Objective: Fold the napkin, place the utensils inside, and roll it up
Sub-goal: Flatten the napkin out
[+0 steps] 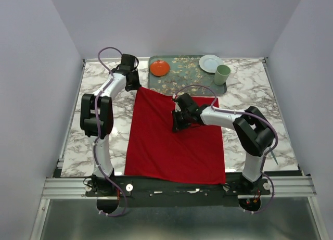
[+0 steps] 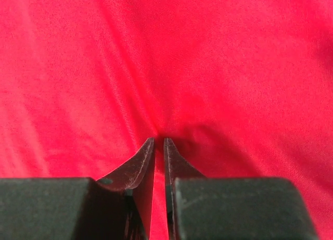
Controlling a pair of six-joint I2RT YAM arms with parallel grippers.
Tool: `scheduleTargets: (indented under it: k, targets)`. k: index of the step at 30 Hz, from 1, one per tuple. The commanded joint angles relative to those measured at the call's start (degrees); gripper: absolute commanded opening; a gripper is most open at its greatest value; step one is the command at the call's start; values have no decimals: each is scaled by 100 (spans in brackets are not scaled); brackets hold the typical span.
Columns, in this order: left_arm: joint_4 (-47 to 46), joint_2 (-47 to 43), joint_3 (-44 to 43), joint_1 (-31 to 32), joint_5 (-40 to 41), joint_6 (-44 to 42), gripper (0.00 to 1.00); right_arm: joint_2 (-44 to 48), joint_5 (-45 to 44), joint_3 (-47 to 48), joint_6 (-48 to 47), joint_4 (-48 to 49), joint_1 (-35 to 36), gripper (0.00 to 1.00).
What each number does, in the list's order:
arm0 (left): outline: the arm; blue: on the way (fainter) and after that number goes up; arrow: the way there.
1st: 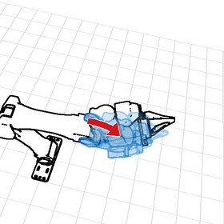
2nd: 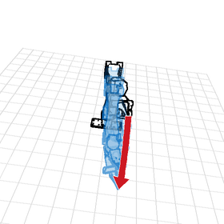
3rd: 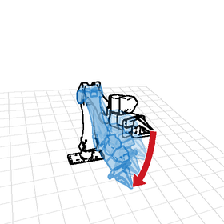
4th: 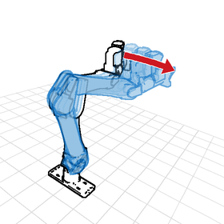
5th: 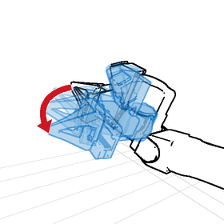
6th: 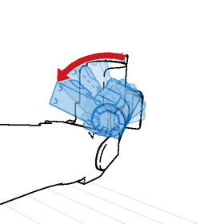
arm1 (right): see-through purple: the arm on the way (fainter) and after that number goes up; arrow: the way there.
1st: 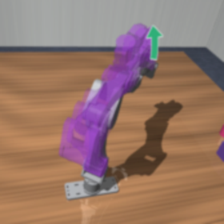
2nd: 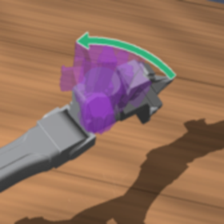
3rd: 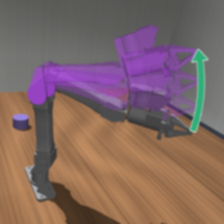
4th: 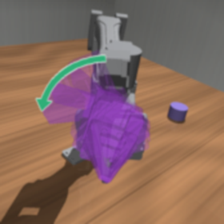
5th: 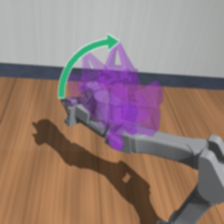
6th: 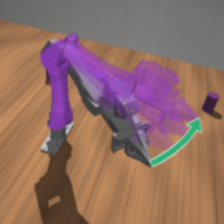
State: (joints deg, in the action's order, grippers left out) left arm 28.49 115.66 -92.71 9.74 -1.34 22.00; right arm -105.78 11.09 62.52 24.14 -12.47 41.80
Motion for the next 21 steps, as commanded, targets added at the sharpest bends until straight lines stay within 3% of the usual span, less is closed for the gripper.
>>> scheduleTargets:
  k: [1,3,5,6,7,12,13,15,18,21]
  targets:
    - [710,633,-512,-33,397,-468,0,-444,-669,471,-348,-449,-14,19]
    - [719,581,-451,-42,573,-521,0,-383,-880,550,-401,-598,-14,19]
    - [754,458,-354,-42,731,-547,7,-286,-925,603,-542,-747,-5,19]
    - [772,406,-319,-42,845,-530,14,-164,-907,621,-559,-774,12,20]
    - [781,248,-275,-42,907,-495,29,-93,-872,647,-577,-792,30,22]
    - [711,-630,366,-33,978,-179,44,434,-696,517,-446,-1047,100,50]
    - [650,-954,507,-25,1065,-100,63,722,-774,411,-384,-1047,91,52]
    - [597,-1220,928,63,1066,110,78,935,-916,121,-375,-1047,56,59]
    - [325,-1677,1552,256,619,287,80,1138,-1074,-29,-331,-1099,-66,62]
    - [87,-2099,2106,494,697,445,84,1191,-1259,-108,-340,-1161,-303,63]
